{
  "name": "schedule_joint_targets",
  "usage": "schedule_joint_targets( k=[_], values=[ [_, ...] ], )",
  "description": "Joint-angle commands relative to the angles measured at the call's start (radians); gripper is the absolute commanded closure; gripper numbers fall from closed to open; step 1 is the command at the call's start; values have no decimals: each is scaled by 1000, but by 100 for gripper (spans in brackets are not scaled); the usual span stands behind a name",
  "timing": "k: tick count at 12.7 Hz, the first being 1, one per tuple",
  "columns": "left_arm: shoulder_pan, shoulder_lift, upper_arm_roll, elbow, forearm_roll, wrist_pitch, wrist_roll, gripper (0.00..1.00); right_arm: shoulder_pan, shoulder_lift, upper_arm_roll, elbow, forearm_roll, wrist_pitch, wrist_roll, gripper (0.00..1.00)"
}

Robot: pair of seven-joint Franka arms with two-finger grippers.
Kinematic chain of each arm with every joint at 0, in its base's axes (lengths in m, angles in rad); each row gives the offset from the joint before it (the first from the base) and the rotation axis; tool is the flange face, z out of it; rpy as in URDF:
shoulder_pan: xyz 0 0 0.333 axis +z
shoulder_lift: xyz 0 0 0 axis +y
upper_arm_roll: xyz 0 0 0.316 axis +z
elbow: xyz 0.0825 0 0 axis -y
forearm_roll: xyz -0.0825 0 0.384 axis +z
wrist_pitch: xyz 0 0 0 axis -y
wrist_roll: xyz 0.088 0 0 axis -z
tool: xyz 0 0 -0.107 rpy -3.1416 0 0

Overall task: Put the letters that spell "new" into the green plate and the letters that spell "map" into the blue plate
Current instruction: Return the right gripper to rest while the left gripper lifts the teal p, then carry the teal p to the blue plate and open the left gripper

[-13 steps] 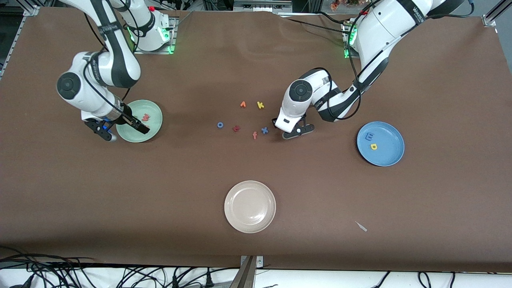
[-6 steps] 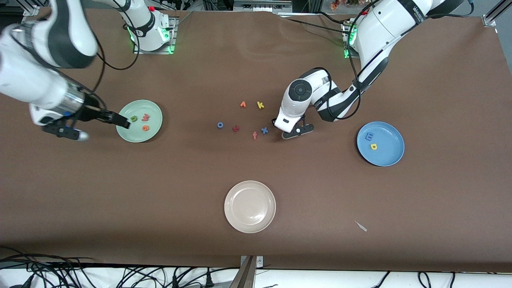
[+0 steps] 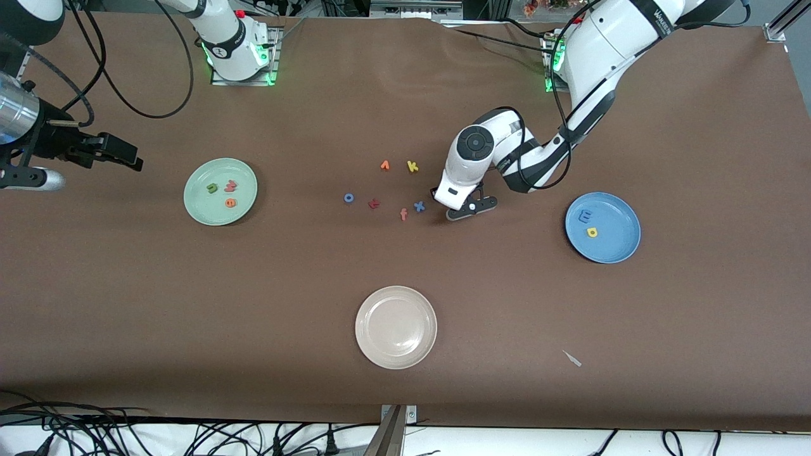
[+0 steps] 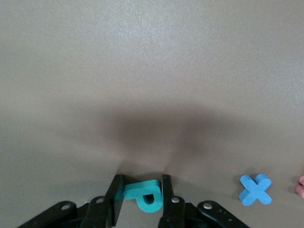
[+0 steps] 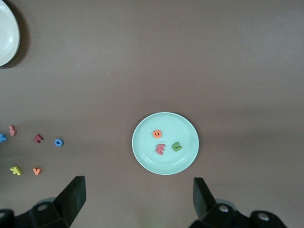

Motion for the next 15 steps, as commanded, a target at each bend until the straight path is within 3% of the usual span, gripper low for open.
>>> schedule_joint_targets(
  k=[1, 4, 5, 7, 10, 13, 15],
  values=[
    [4, 8, 8, 20, 40, -64, 13, 73, -326, 17, 301, 76, -12, -27, -14, 0],
    [31, 7, 5, 118, 2, -258, 164, 75, -367, -44, 331, 8, -29, -20, 2, 0],
    [62, 4, 2, 143, -35, -314, 258, 75, -379, -70, 335, -20, -43, -13, 2, 0],
    [137, -10, 0, 201, -90, -461, 486, 75, -418, -103, 410, -43, -89, 13, 3, 0],
    [272, -10, -1, 296, -107, -656, 851, 75, -424, -106, 412, -55, -57, 25, -7, 0],
    [427, -7, 5, 313, -89, -701, 1207, 75, -423, -158, 365, -136, -26, 46, -12, 0],
    [464, 11, 46, 313, -59, -688, 1353, 74, -423, -167, 368, -147, -34, 54, -20, 0]
  ],
)
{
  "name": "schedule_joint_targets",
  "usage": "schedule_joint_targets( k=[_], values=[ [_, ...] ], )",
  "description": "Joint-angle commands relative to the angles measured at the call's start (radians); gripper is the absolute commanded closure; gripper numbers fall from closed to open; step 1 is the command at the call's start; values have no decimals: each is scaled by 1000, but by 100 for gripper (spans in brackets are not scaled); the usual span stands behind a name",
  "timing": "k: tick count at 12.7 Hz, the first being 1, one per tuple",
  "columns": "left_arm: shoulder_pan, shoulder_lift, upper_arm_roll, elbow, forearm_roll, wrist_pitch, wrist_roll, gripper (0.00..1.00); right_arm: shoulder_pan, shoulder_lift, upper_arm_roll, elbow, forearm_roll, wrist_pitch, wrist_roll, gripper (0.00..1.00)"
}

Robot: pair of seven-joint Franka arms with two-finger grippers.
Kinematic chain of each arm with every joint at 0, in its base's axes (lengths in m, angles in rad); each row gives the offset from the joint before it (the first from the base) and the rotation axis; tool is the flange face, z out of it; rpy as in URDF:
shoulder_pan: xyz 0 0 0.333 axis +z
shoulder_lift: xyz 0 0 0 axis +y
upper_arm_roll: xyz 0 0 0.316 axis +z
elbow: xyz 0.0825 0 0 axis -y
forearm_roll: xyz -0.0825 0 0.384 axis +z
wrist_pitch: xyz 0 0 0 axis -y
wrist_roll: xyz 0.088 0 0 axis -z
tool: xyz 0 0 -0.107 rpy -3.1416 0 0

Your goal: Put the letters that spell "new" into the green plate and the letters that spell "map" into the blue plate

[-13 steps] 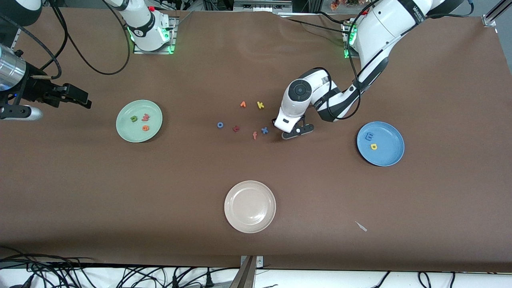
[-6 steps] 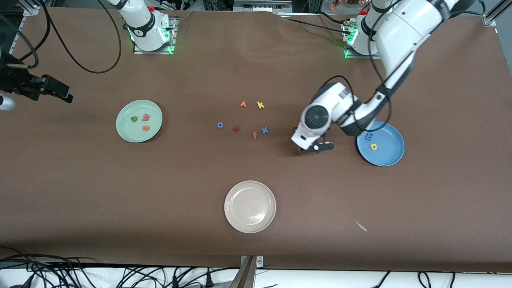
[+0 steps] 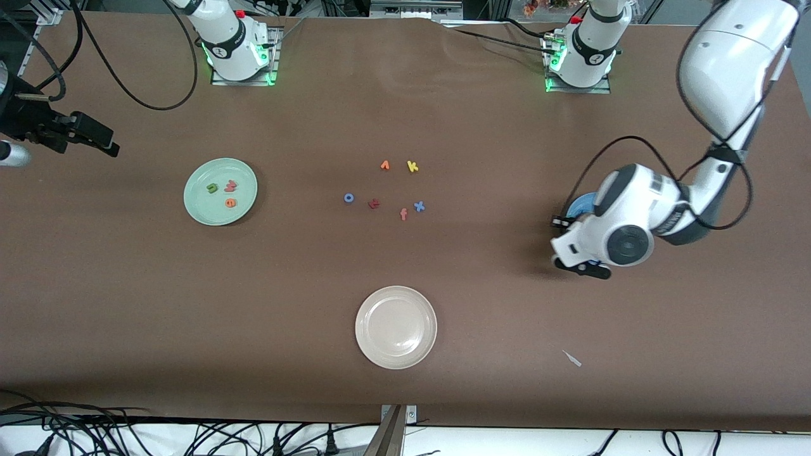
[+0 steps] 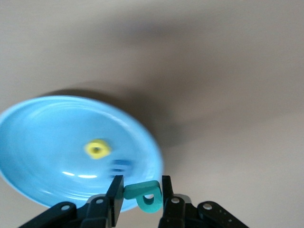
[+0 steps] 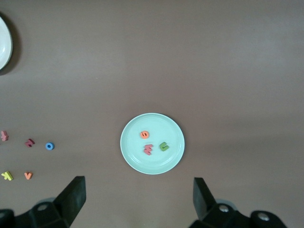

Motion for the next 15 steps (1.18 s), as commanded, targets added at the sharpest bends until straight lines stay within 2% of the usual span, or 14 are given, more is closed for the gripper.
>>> schedule_joint_targets(
  k=[1, 2, 3, 5, 9, 13, 15],
  values=[
    [14, 22, 37, 6, 43, -1, 185, 64, -12, -50, 9, -51, 10, 27, -29, 0],
    [14, 30, 48, 7, 47, 2, 212, 21, -15, -47, 9, -48, 12, 26, -46, 0],
    [14, 24, 53, 7, 45, -1, 215, 0, -22, -47, 9, -48, 12, 18, -58, 0],
    [17, 16, 53, 57, 39, -49, 211, 0, -26, -47, 9, -47, 12, 18, -87, 0],
    [27, 16, 51, 234, 30, -254, 212, 0, -24, -30, 3, -40, 7, 18, -100, 0],
    [71, -33, 48, 262, 30, -275, 197, 0, -22, -27, 6, -37, 6, 15, -101, 0],
    [85, -74, 56, 263, -22, -274, 195, 0, -22, -25, 5, -37, 6, 15, -101, 0]
  ],
)
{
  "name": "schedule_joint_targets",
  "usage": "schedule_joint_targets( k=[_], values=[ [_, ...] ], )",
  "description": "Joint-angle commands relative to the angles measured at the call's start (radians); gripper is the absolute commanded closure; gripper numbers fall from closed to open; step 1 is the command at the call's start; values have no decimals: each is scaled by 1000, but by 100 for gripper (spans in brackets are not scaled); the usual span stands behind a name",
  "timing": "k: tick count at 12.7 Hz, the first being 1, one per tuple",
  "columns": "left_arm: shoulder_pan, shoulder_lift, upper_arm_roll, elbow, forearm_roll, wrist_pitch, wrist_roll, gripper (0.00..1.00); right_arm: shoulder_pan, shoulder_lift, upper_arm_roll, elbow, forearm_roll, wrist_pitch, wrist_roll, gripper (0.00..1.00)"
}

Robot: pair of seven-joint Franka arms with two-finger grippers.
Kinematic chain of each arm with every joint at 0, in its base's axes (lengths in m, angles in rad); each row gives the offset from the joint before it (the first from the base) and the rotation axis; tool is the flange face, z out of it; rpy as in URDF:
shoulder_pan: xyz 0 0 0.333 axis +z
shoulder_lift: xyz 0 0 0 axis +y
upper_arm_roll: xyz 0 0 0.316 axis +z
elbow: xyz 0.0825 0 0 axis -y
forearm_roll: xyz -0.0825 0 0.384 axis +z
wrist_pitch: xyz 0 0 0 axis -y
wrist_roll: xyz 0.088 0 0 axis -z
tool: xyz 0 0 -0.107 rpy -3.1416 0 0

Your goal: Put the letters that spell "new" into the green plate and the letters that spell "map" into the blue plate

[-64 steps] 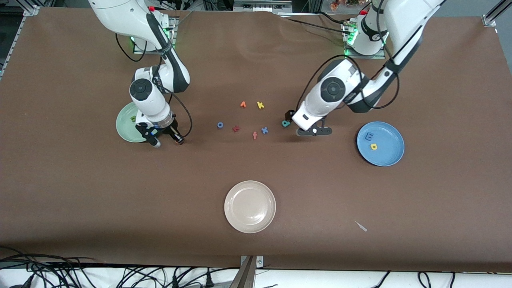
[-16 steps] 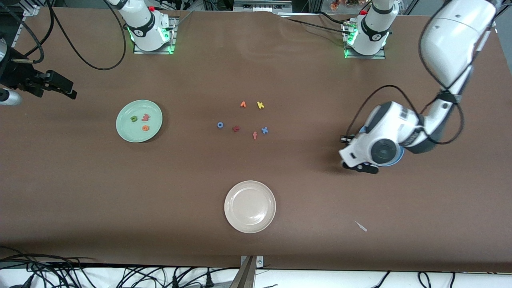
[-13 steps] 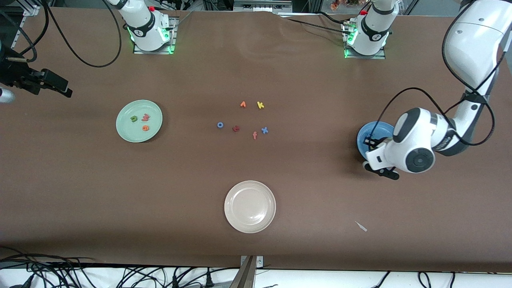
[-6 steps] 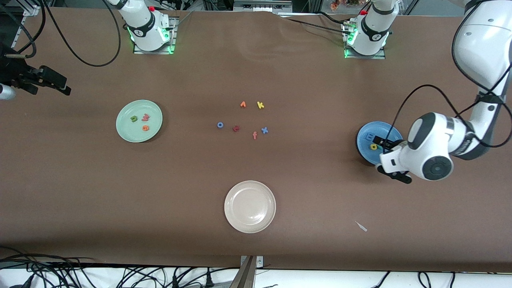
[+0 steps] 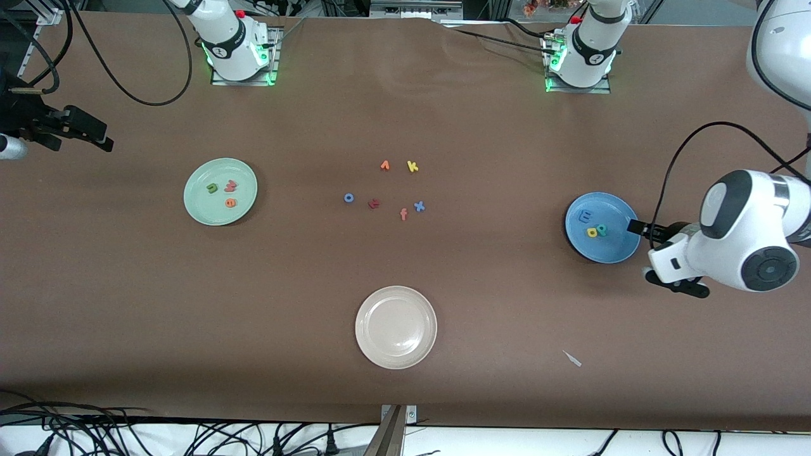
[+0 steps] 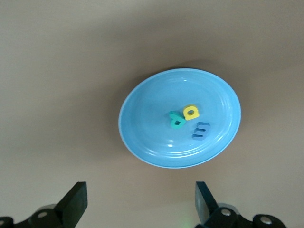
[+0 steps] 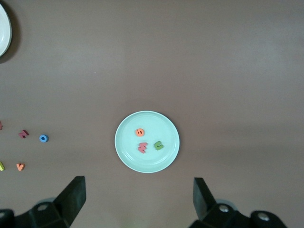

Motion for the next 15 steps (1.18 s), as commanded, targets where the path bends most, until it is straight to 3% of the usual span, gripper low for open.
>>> schedule_joint_targets(
  k=[1, 4, 6, 8, 11, 15],
  values=[
    [13, -85, 31, -10, -69, -11, -11, 0, -10, -11, 3, -13, 6, 6, -20, 0],
    [-13, -236, 150, -59, -166, 33, -20, 0, -10, -11, 5, -13, 3, 9, -19, 0],
    [-137, -336, 318, -95, -280, 64, -28, 0, -10, -11, 5, -13, -3, 12, -19, 0],
    [-223, -439, 419, -142, -335, 83, -27, 0, -10, -9, 3, -13, -2, 9, -17, 0],
    [-297, -551, 448, -173, -332, 83, -28, 0, -10, -11, 5, -13, -2, 8, -17, 0],
    [-363, -622, 502, -170, -327, 44, -30, 0, -10, -11, 3, -13, -3, 11, -17, 0]
  ],
)
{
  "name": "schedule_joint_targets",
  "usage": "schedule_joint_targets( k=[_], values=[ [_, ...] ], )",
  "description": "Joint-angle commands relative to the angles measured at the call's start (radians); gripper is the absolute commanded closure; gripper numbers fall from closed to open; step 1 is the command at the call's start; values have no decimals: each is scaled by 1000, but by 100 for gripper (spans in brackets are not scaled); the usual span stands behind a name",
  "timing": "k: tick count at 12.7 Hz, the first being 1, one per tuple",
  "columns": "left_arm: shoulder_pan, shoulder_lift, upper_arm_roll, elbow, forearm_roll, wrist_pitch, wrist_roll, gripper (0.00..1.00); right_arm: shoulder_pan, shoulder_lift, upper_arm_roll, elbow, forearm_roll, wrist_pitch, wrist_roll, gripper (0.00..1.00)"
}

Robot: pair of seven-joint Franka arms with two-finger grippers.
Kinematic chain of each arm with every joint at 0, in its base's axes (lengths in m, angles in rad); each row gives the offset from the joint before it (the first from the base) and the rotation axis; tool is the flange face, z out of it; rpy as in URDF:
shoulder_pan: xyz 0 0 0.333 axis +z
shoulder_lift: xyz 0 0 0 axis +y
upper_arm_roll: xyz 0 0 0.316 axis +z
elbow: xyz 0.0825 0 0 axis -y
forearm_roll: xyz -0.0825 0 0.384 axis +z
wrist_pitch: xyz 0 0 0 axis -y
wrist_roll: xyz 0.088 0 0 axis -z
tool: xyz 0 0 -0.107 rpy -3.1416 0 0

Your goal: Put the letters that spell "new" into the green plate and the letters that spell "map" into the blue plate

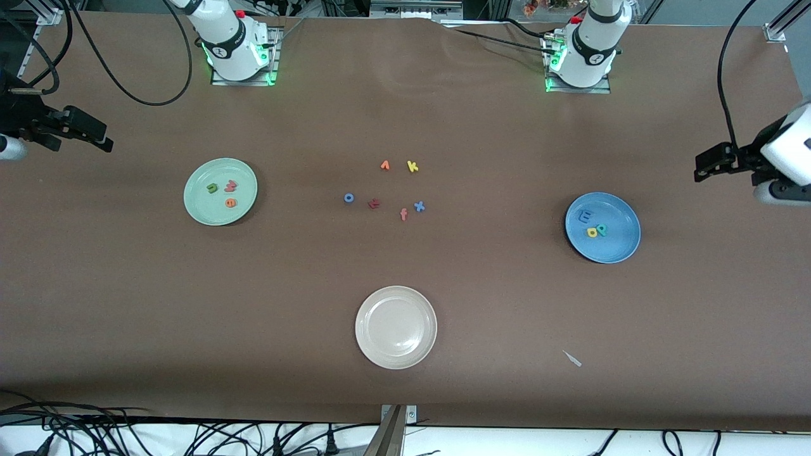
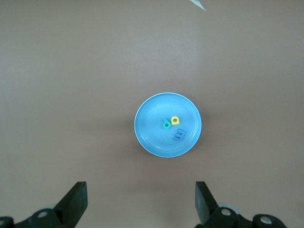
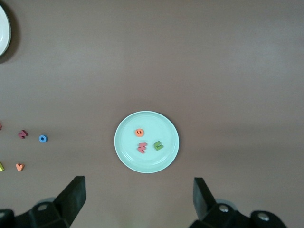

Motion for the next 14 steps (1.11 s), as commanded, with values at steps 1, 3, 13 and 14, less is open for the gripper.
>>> schedule_joint_targets(
  k=[1, 3, 13, 14],
  values=[
    [-47, -50, 53, -46, -18, -2, 5, 0, -10, -11, 5, -12, -2, 9, -19, 0],
    [-41, -29, 62, -77, -55, 5, 7, 0, -10, -11, 5, -12, -2, 10, -19, 0],
    [-5, -20, 61, -75, -101, 14, 18, 0, -10, -11, 7, -12, -2, 9, -17, 0],
    [-5, -20, 61, -75, -101, 17, 18, 0, -10, -11, 7, -12, -1, 9, -17, 0]
  ],
)
